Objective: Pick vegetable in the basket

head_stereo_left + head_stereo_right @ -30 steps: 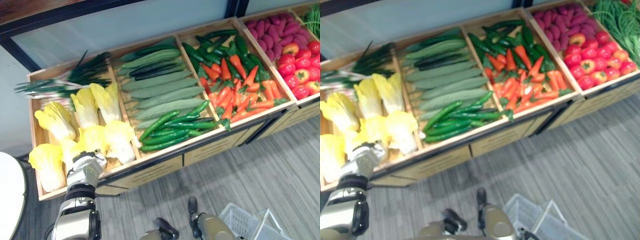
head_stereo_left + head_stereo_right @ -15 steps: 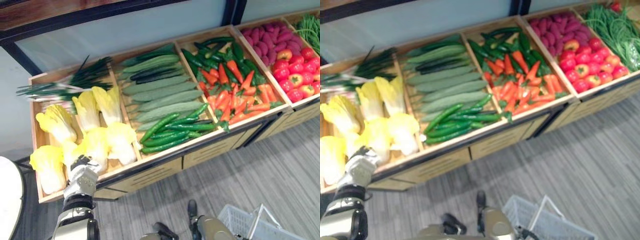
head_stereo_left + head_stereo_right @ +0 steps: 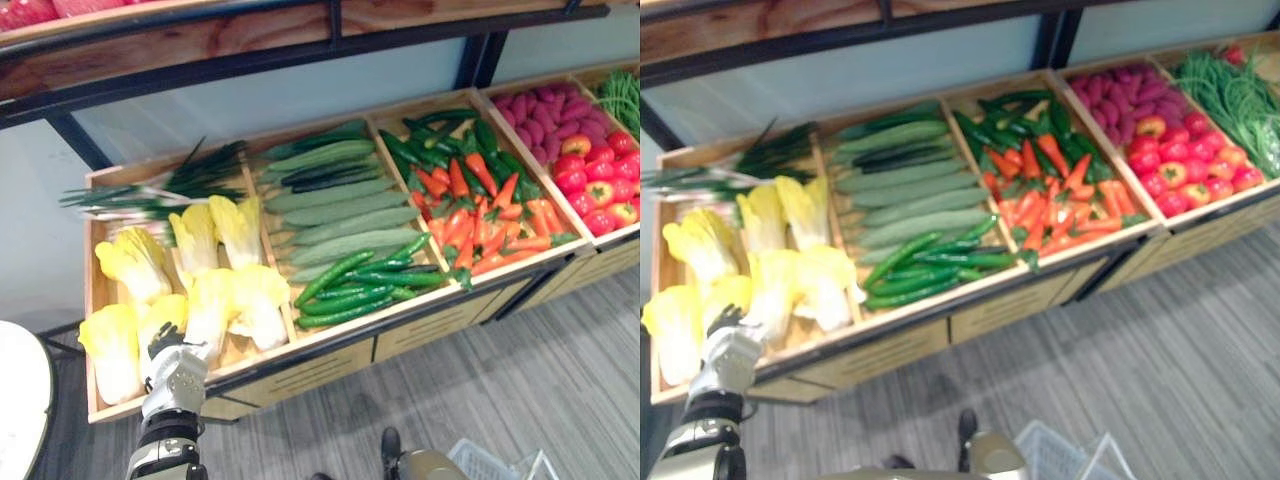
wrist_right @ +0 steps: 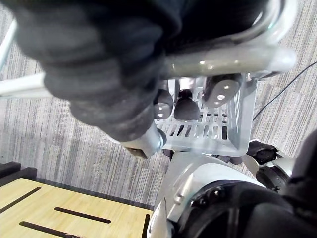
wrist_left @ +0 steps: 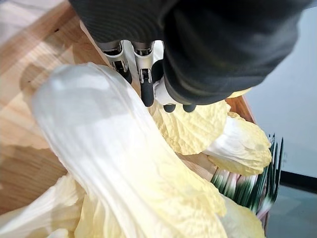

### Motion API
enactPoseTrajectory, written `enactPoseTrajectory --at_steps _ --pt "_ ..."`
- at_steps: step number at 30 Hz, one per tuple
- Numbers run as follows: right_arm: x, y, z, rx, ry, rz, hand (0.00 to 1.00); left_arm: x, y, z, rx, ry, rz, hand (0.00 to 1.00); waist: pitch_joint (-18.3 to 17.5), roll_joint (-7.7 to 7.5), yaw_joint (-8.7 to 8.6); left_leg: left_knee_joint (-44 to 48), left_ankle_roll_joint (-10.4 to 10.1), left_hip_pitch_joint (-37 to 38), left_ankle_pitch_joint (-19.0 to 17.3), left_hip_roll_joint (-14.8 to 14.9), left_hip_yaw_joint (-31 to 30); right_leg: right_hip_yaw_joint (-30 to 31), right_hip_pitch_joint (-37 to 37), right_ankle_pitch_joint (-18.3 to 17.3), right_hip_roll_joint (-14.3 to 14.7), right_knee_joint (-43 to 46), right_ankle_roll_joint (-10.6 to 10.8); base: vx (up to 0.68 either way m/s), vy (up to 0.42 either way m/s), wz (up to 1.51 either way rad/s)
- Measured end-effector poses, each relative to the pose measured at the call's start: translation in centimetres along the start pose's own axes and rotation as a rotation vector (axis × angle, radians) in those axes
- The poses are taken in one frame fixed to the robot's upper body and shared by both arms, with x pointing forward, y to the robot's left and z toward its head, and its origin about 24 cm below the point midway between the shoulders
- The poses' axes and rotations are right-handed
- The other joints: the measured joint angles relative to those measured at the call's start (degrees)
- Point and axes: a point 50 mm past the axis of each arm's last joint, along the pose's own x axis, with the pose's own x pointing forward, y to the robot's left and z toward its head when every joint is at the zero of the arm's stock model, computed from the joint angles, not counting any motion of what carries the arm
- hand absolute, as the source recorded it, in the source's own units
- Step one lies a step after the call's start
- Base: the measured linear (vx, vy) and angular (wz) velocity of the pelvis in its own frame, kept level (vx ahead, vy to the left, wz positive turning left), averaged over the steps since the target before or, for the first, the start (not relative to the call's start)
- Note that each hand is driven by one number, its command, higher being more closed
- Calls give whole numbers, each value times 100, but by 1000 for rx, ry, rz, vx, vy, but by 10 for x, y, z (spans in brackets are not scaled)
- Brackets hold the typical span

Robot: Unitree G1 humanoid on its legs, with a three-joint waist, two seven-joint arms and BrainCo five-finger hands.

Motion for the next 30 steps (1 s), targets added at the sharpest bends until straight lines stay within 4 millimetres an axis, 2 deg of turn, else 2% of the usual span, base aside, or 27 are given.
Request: enactPoseTrajectory --at_steps 4,10,14,16,19,24,30 --pt "-3 -10 -1 9 -1 -24 100 -1 2 -11 194 38 -31 0 -172 143 -11 -153 48 20 33 -113 -17 -7 -11 0 -45 -14 0 57 61 4" --pt "-6 -18 -2 37 2 -46 100 -4 1 -29 464 92 -56 0 -234 242 -27 -240 70 39 74 -163 -27 -2 -23 -1 -66 -3 1 -3 10 1" --pt "-7 -19 -1 36 -1 -48 100 -4 2 -38 588 122 -50 0 -250 277 -46 -317 31 52 66 -179 89 99 -133 -28 -60 22 30 -52 -5 -14" --pt "-8 -21 3 31 -7 -54 100 -5 0 -43 651 156 -54 0 -297 339 -59 -325 -45 -75 11 -195 183 187 -358 -32 -71 141 28 -38 14 -20" --pt "-9 -22 13 18 -29 -54 100 -5 -8 -45 694 205 -60 0 -266 442 -69 -357 -16 -216 35 -267 263 285 -641 -37 -120 384 19 4 34 -15" --pt "-8 -17 20 6 -47 -35 100 -3 -11 -40 734 235 -56 0 -147 391 -102 -351 25 -214 60 -315 372 380 -841 -124 -172 694 -19 3 32 -10" --pt "-7 10 48 -75 -120 48 100 0 -19 -23 746 238 -36 0 105 250 -185 -337 31 -524 14 -444 534 559 -1441 -182 -289 1108 -3 5 47 -8"
